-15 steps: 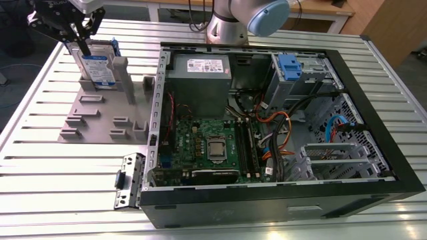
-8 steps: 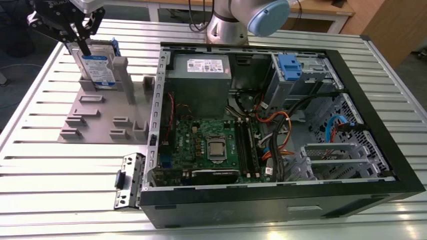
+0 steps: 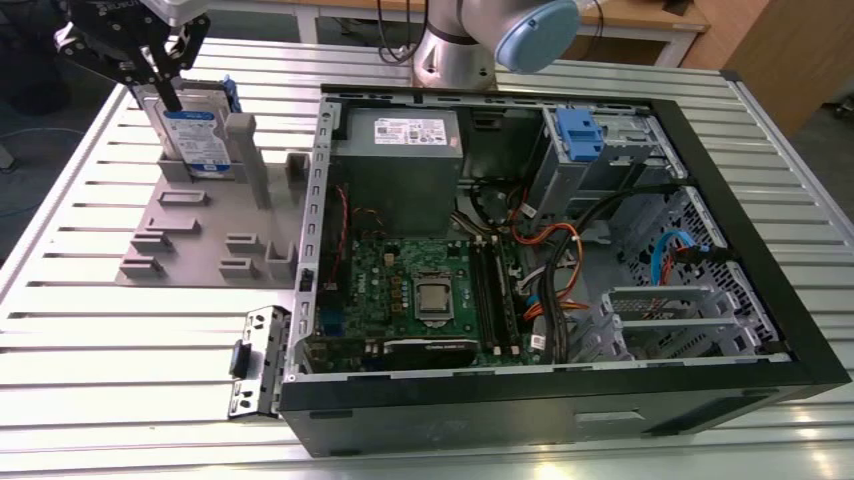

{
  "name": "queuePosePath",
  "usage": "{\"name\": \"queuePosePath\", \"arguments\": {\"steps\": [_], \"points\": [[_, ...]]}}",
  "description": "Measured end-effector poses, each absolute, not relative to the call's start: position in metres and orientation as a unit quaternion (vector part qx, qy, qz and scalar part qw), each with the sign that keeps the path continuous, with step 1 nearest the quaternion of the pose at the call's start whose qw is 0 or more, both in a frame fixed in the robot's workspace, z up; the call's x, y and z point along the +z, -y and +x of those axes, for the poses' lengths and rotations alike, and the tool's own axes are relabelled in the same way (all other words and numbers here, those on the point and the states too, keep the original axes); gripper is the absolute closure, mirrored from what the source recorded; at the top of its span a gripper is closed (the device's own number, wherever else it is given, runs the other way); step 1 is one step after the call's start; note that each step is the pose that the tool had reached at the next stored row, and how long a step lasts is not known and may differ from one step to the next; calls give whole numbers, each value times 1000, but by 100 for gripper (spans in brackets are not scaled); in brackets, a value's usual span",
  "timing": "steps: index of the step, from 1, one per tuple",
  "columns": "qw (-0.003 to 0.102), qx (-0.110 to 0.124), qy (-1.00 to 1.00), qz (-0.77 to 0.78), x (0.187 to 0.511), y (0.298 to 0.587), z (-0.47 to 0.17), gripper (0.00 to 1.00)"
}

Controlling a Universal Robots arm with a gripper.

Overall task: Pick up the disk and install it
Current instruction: 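Pick up the disk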

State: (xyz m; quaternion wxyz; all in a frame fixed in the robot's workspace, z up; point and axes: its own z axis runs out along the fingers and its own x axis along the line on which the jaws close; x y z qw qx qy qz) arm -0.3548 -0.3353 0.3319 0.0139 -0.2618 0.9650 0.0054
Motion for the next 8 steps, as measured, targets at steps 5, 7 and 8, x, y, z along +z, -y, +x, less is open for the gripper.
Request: {"name": "queuePosePath", "arguments": {"steps": [5, 7, 8], "points": [[14, 5, -964, -265, 332, 335, -355, 90], [14, 5, -964, -267, 332, 335, -355, 90], [14, 5, -963, -268, 332, 335, -355, 90]]}}
